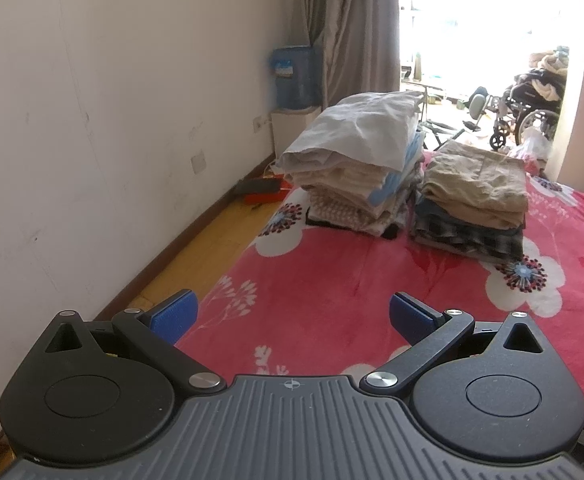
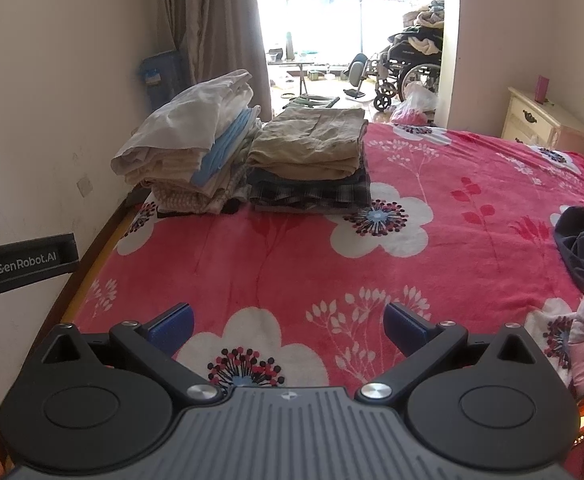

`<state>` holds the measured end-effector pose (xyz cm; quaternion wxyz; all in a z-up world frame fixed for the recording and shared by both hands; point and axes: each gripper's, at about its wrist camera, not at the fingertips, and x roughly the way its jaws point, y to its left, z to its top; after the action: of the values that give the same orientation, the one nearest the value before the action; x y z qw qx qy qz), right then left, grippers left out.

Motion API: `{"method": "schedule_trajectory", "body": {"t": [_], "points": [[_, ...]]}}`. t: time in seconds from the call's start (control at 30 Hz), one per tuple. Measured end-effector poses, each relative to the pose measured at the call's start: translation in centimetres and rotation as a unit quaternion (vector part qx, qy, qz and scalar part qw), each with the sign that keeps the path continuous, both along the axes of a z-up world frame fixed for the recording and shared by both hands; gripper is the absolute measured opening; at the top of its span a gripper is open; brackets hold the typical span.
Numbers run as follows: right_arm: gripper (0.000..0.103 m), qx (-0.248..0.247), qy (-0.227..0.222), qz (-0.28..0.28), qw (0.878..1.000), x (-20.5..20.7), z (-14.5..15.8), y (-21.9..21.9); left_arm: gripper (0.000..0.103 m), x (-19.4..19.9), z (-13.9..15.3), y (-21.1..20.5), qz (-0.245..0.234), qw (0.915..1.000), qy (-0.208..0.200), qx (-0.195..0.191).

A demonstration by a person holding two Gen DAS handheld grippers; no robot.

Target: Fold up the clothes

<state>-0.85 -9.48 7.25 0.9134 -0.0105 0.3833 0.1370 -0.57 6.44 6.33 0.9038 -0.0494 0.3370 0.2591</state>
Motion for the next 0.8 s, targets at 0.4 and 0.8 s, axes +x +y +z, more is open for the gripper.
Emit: {"method": "schedule_trajectory", "body": {"t": [0.4, 0.8], "points": [[0.103, 0.0, 0.003, -0.003, 1.0, 0.12, -0.09, 0.14, 0.103, 0.14, -0.25, 0.28, 0.001, 1.0, 0.004, 0.002], [0.103, -0.005, 0.002, 0.0, 1.0, -0.13, -0.14, 0.68, 0.103, -0.12, -0.33, 0.79, 0.005, 1.0, 0.004, 0.005]]}}
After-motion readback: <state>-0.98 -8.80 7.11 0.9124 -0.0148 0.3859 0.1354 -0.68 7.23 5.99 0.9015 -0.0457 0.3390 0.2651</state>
